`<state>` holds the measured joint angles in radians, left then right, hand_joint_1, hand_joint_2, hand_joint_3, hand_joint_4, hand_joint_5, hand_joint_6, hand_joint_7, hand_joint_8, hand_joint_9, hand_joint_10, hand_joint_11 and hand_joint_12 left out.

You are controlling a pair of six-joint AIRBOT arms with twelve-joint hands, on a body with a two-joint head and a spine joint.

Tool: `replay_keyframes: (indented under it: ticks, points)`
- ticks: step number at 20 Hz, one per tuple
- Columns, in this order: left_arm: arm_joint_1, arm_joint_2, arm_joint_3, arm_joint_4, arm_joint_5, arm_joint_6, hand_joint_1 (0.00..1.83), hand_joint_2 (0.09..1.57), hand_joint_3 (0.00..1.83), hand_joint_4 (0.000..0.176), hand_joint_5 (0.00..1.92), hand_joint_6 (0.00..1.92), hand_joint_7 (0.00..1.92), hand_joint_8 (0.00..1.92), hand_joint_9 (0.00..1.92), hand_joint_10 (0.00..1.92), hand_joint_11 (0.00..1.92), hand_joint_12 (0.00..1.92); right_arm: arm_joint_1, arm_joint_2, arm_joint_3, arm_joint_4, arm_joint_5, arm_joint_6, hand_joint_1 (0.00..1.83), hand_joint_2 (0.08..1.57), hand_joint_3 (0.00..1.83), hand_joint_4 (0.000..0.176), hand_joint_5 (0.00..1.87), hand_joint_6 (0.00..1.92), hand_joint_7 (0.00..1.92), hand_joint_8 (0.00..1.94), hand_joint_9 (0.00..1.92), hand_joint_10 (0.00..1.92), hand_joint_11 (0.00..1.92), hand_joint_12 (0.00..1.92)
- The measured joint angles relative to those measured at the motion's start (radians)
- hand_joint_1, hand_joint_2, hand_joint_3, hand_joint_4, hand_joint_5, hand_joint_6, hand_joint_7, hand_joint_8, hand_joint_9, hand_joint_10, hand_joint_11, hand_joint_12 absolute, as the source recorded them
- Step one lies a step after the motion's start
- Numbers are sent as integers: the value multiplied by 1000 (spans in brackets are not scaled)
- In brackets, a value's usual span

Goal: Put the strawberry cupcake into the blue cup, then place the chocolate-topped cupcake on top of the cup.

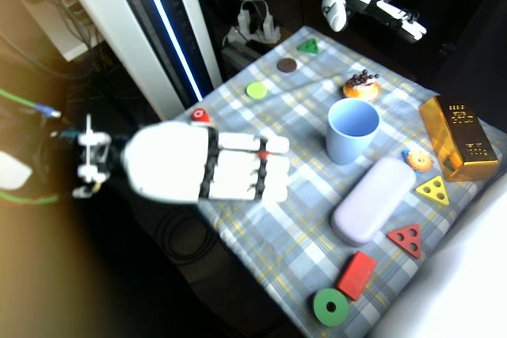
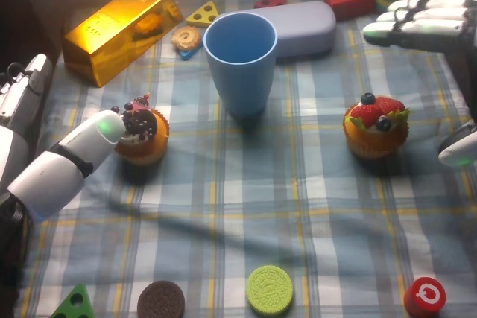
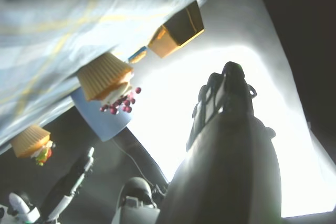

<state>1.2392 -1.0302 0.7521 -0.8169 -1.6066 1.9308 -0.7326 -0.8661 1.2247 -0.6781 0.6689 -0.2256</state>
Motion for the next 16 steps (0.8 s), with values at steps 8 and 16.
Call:
replay_keyframes:
  ticks: [8, 16]
  points:
    - [0, 0, 0, -3, 2, 0, 0, 933, 0, 27, 93, 4, 129, 5, 79, 9, 0, 0, 82, -130, 118, -338, -47, 265, 555, 789, 0, 14, 129, 5, 215, 5, 203, 15, 184, 79]
    - [0, 0, 0, -4, 1, 0, 0, 931, 0, 42, 55, 0, 62, 0, 26, 0, 0, 0, 93, -188, 180, -412, -84, 286, 704, 816, 1, 0, 293, 5, 432, 9, 475, 21, 425, 145]
